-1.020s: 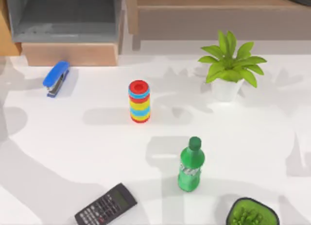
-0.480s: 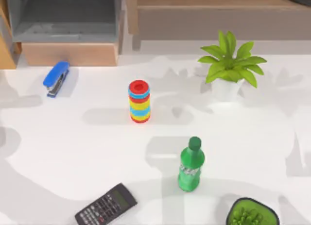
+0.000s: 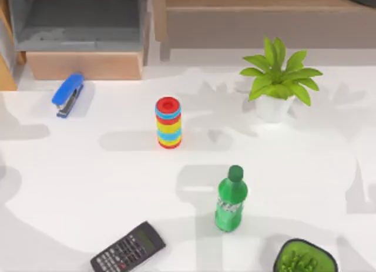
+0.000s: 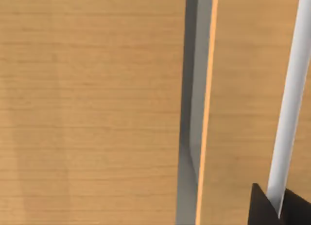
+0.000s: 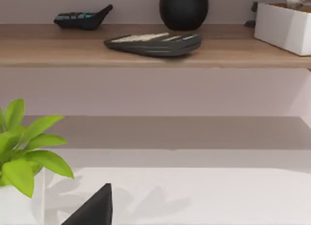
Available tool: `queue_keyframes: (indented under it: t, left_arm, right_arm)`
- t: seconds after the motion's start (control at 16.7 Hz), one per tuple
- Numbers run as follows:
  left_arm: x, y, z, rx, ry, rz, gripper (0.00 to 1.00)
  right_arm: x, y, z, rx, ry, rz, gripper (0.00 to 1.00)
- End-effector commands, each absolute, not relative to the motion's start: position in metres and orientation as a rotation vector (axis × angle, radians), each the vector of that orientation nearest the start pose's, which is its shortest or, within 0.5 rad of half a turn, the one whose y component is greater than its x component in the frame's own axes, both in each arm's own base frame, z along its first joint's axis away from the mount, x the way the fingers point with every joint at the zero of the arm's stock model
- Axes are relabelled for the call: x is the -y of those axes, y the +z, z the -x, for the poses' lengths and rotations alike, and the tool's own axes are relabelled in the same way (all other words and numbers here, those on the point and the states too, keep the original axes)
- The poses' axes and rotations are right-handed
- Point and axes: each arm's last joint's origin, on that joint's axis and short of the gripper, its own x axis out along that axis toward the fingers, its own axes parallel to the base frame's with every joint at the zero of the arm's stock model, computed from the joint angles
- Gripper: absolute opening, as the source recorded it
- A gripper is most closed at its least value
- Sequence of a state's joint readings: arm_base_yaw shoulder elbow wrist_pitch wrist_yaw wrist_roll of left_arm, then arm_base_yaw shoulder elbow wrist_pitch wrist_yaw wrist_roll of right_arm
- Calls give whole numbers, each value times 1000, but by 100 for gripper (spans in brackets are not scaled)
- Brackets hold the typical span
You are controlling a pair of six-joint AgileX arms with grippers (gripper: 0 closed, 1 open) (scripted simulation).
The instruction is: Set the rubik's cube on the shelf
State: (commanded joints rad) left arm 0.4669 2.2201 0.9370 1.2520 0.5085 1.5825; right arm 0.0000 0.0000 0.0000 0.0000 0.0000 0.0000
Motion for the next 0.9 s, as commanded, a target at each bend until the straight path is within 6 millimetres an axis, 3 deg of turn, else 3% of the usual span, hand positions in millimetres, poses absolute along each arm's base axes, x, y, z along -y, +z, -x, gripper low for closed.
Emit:
queue_keyframes:
  t: [0.42,0.78,0.9]
  left_arm:
    - [-173,87,-313,-9,-36,-1553,0]
    - [-174,88,-307,-5,-32,-1557,0]
    - [-176,88,-295,-5,-30,-1559,0]
  right_arm:
    - [1,160,-106,0,0,0,100]
    - [1,160,-106,0,0,0,100]
    - [1,160,-106,0,0,0,100]
